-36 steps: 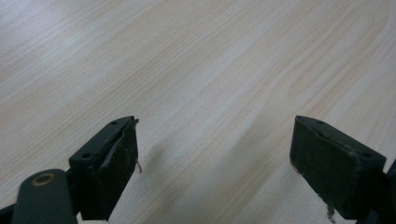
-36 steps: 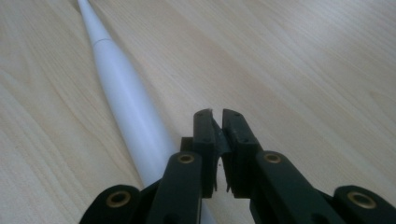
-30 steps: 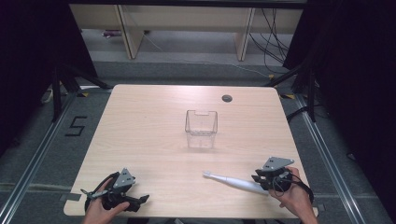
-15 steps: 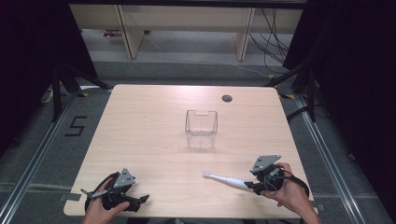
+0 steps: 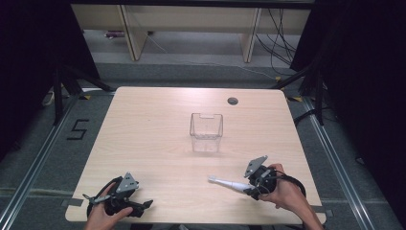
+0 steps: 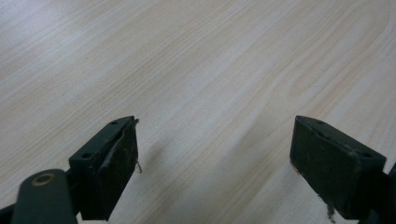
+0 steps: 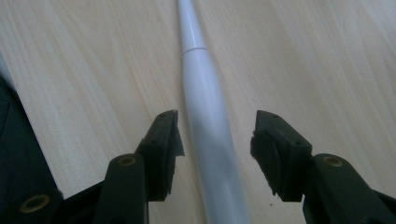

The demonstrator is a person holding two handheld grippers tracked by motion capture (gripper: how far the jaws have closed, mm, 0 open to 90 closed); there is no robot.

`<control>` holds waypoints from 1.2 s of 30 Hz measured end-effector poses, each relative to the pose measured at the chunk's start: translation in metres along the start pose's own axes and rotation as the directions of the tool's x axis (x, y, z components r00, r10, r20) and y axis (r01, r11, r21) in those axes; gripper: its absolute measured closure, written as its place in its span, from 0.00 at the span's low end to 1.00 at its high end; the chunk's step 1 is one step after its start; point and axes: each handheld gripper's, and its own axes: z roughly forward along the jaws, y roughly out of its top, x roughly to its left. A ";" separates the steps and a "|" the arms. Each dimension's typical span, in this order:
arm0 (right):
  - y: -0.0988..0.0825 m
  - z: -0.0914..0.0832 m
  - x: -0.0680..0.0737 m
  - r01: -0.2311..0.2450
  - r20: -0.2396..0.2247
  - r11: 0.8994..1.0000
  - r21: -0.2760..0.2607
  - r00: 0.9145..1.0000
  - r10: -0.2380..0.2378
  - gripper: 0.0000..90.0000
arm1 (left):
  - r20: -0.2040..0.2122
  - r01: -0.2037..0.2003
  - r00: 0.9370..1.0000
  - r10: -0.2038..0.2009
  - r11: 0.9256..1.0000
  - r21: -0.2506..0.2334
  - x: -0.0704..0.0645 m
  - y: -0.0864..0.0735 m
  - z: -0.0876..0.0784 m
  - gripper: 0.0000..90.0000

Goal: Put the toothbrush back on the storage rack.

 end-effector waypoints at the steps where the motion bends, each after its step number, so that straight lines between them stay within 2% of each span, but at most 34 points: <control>1: 0.000 0.000 0.000 0.000 0.000 1.000 0.000 1.000 0.000 0.57 | 0.001 -0.002 1.000 0.002 1.000 0.001 0.000 0.000 0.000 0.17; 2: 0.001 0.002 -0.001 0.022 -0.003 1.000 0.003 1.000 -0.022 0.58 | 0.001 -0.003 1.000 0.003 1.000 0.001 0.000 0.000 0.000 0.17; 4: 0.002 0.004 0.001 0.005 0.005 0.999 0.035 1.000 -0.005 0.59 | 0.001 -0.004 1.000 0.004 1.000 0.000 0.000 0.000 0.000 0.17; 5: 0.003 0.006 0.000 0.030 0.005 0.999 0.037 1.000 -0.030 0.59 | 0.001 -0.003 1.000 0.003 1.000 0.000 0.000 0.000 0.000 0.17; 10: 0.006 0.013 0.001 0.024 -0.005 0.997 0.070 1.000 -0.023 0.61 | 0.001 -0.003 1.000 0.003 1.000 0.000 0.000 0.000 0.000 0.17; 11: 0.006 0.015 0.000 0.042 -0.014 0.996 0.074 0.999 -0.041 0.62 | 0.003 -0.002 1.000 0.002 1.000 -0.002 0.000 0.000 0.000 0.17; 13: 0.006 0.015 0.002 0.021 -0.010 0.996 0.087 1.000 -0.020 0.62 | 0.002 -0.003 1.000 0.003 1.000 -0.001 0.000 0.000 0.000 0.17; 14: 0.007 0.016 0.000 0.046 -0.021 0.995 0.087 0.999 -0.044 0.63 | 0.003 -0.004 1.000 0.004 1.000 0.000 0.000 0.000 0.000 0.17; 16: 0.008 0.017 0.000 0.035 -0.026 0.995 0.093 0.999 -0.033 0.63 | 0.002 -0.010 1.000 0.010 1.000 0.001 0.000 0.000 0.000 0.17; 21: 0.012 0.020 -0.002 0.044 -0.046 0.990 0.136 0.998 -0.038 0.65 | 0.002 -0.001 1.000 0.001 1.000 -0.002 0.000 0.000 0.000 0.17; 22: 0.012 0.020 -0.002 0.031 -0.042 0.991 0.132 0.999 -0.026 0.65 | 0.001 -0.003 1.000 0.003 1.000 0.001 0.000 0.000 0.000 0.17; 24: 0.015 0.023 -0.003 0.059 -0.055 0.986 0.158 0.997 -0.051 0.66 | 0.000 -0.001 1.000 0.001 1.000 -0.001 0.000 0.000 0.000 0.17; 32: 0.020 0.029 -0.006 0.089 -0.083 0.976 0.199 0.994 -0.073 0.71 | 0.000 -0.005 1.000 0.005 1.000 0.001 0.000 0.000 0.000 0.17; 34: 0.021 0.029 -0.006 0.085 -0.087 0.976 0.200 0.994 -0.069 0.72 | 0.001 -0.007 1.000 0.007 1.000 0.001 0.000 0.000 0.000 0.17; 35: 0.021 0.030 -0.007 0.092 -0.077 0.973 0.212 0.994 -0.077 0.72 | 0.000 -0.006 1.000 0.006 1.000 0.001 0.000 0.000 0.000 0.17; 36: 0.023 0.030 -0.007 0.073 -0.091 0.969 0.236 0.994 -0.053 0.73 | 0.000 -0.005 1.000 0.005 1.000 0.001 0.000 0.000 0.000 0.17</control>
